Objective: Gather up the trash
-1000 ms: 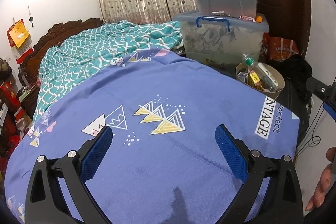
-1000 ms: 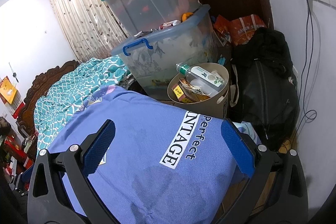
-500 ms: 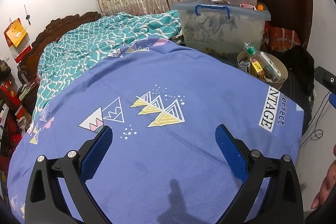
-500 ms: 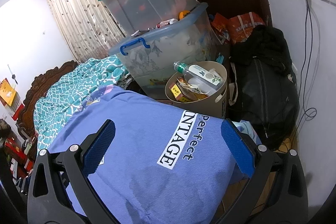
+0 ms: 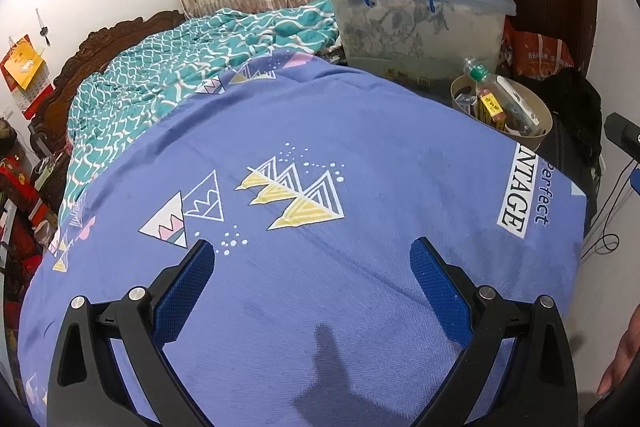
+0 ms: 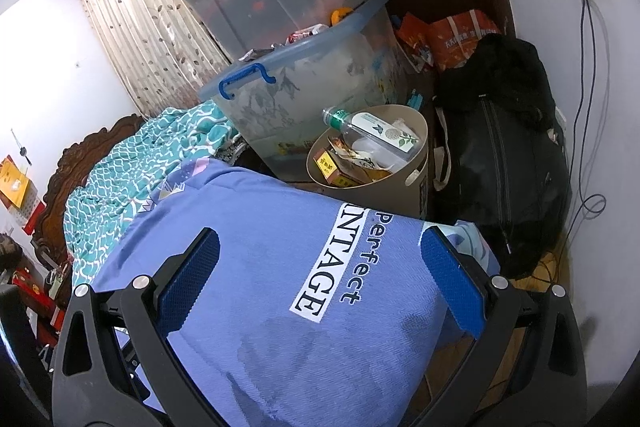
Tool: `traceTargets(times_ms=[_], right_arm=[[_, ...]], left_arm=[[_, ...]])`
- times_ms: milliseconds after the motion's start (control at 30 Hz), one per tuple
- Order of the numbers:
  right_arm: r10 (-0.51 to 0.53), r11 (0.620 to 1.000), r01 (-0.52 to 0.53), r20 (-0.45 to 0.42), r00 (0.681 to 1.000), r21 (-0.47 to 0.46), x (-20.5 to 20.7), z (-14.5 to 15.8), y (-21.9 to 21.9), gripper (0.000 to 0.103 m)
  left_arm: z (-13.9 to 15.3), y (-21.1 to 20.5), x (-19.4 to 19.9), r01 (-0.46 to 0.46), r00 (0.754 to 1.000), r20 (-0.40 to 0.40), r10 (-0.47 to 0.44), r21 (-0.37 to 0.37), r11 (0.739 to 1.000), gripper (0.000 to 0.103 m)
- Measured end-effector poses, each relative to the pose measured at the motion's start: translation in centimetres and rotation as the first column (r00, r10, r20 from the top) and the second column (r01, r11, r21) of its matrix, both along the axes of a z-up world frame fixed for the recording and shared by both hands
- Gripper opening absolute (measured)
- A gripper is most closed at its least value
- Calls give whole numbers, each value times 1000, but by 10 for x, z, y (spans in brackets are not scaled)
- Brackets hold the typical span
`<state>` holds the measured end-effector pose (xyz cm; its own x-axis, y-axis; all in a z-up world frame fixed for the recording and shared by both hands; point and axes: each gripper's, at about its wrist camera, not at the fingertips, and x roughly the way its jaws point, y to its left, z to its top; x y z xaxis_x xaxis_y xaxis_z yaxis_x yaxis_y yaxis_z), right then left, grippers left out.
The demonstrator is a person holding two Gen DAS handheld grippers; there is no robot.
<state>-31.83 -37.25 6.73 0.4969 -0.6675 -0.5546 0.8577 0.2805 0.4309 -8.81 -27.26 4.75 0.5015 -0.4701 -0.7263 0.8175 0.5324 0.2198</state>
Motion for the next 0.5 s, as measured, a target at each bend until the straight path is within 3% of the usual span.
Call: traceTargets(times_ms=[500], right_arm=[[-5,999,5,7,1000,34,-3,-8,-11,100]], left_arm=[[-8,-8,0,1,1000,-13,-1,28,1000,94]])
